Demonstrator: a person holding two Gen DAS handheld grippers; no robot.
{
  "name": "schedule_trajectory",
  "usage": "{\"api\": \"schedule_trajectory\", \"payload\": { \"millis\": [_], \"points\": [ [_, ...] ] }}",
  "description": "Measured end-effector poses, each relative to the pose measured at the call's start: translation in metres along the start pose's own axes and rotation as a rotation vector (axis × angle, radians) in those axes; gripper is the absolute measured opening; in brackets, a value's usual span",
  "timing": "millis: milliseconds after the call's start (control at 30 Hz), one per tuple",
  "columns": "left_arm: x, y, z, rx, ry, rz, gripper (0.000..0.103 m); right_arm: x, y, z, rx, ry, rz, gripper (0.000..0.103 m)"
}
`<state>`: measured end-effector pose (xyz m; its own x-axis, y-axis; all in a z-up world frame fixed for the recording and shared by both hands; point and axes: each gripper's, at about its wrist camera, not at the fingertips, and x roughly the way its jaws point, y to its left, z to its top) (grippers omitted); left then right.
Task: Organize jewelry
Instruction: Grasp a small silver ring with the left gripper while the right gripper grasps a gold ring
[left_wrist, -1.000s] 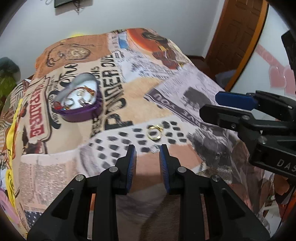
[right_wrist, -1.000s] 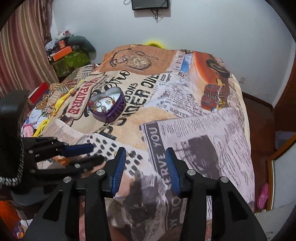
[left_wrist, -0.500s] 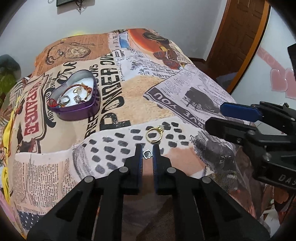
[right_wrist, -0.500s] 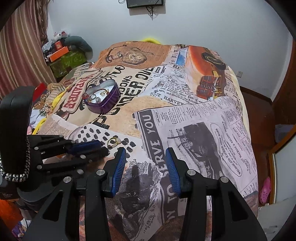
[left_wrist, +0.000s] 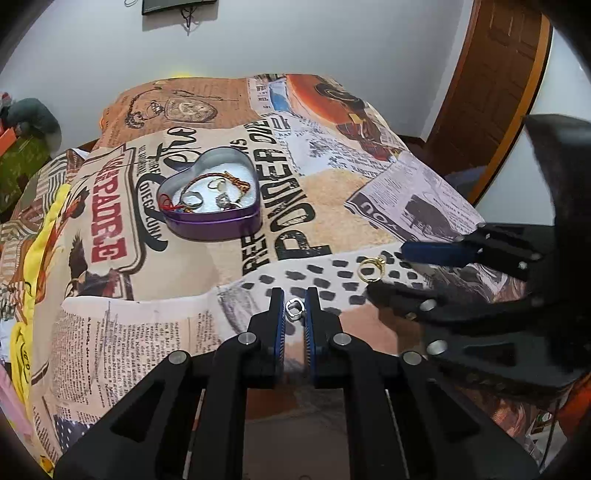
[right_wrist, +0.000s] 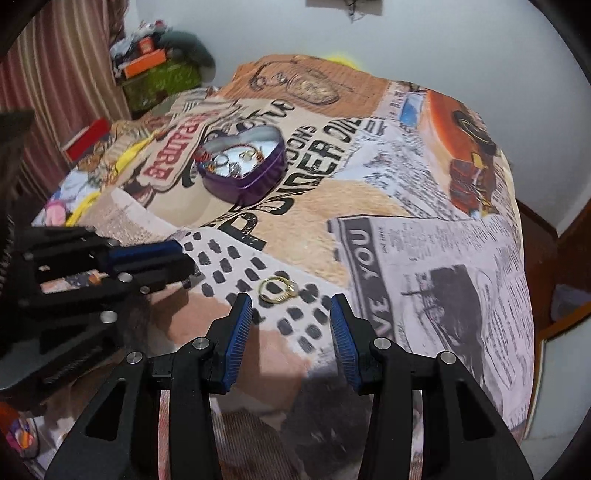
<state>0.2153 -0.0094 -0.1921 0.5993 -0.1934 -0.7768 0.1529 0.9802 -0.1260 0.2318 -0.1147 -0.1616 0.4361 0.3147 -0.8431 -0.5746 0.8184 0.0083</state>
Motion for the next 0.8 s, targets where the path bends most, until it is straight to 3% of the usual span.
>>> {"api": "schedule_trajectory", "payload": {
  "millis": [167,300,367,533,567,800],
  "points": [
    [0.003,0.006,-0.002,-0.021,-0.002,-0.006,0.009,0.01,0.008,0.001,-0.026,0.001,-0.022,0.042],
    [0.003,0.007,-0.002,-0.02,-0.004,-0.006,0.009,0.01,0.002,0.001,0.004,-0.001,0.009,0.041],
    [0.001,0.007,-0.001,-0.02,-0.01,-0.005,0.009,0.009,0.0,0.0,0.019,-0.004,0.012,0.026],
    [-0.007,0.008,0.0,-0.023,-0.025,-0.001,0.009,0.007,0.003,0.001,0.03,-0.009,0.008,0.022],
    [-0.009,0.008,0.001,-0.023,-0.03,0.001,0.009,0.006,0.004,0.002,0.033,-0.011,0.011,0.008],
    [-0.029,0.01,0.008,-0.025,-0.078,0.015,0.009,-0.008,0.006,0.008,0.042,-0.042,0.023,0.007]
  ]
}}
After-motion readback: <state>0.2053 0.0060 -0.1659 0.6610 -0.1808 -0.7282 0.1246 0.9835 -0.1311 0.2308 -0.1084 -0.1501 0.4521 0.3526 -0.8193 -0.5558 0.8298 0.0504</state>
